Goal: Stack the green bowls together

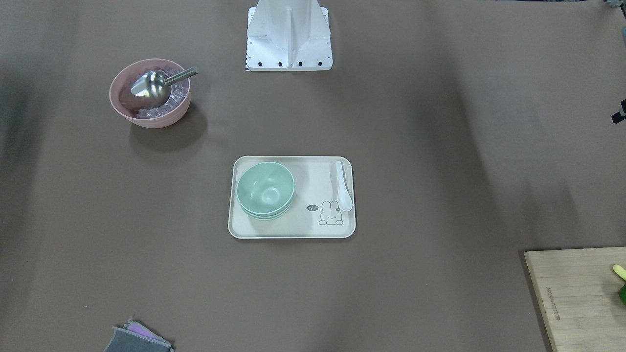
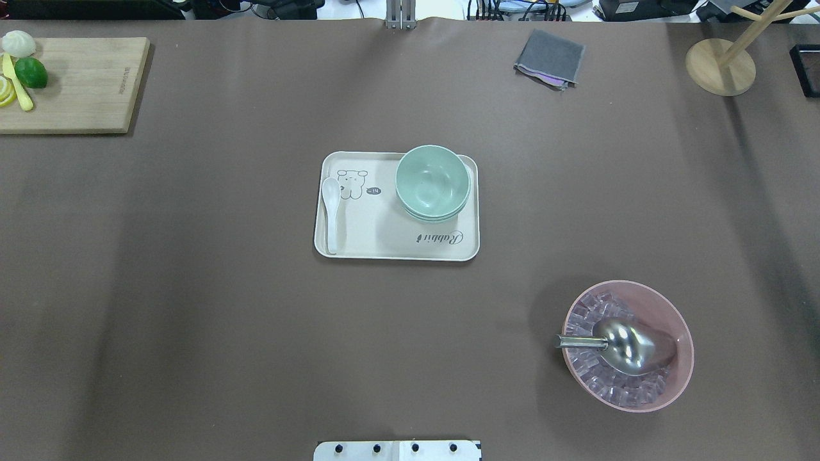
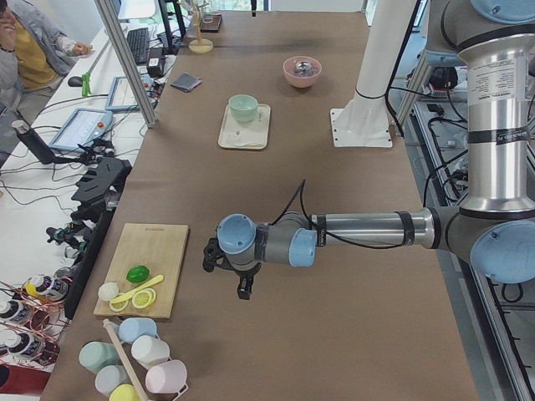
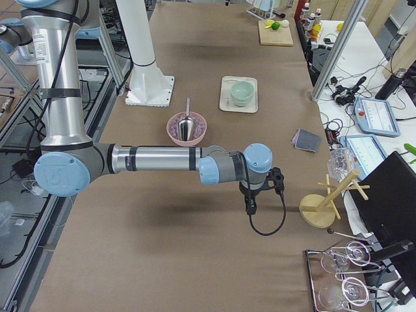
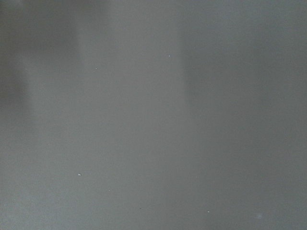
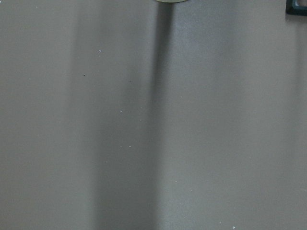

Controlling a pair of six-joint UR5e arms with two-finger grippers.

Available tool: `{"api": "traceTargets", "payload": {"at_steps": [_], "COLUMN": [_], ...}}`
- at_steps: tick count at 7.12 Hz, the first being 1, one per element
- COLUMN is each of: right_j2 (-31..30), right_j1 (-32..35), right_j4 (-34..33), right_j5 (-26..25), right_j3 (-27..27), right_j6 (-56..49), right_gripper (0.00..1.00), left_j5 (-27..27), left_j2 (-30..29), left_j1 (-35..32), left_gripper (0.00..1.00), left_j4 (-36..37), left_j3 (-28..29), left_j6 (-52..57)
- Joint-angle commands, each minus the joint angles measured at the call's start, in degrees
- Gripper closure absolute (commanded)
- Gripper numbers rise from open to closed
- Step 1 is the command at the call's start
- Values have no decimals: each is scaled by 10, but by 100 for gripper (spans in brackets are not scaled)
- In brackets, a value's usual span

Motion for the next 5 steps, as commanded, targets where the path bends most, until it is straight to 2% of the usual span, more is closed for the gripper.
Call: {"api": "traceTargets", "payload": {"at_steps": [1, 5], "right_j2": [-1, -2], "right_j1": [-6, -6], "right_j4": [1, 1], "right_j5": [-1, -5], "right_j3": [9, 9], "right_j6": [3, 3], "right_gripper": [0, 0], "left_j5": [5, 5], "left_j2": [4, 4], "left_j1": [2, 1], "left_gripper": [1, 1], "left_j4": [2, 2], "left_j3": [-7, -1], "left_j6": [2, 1]}}
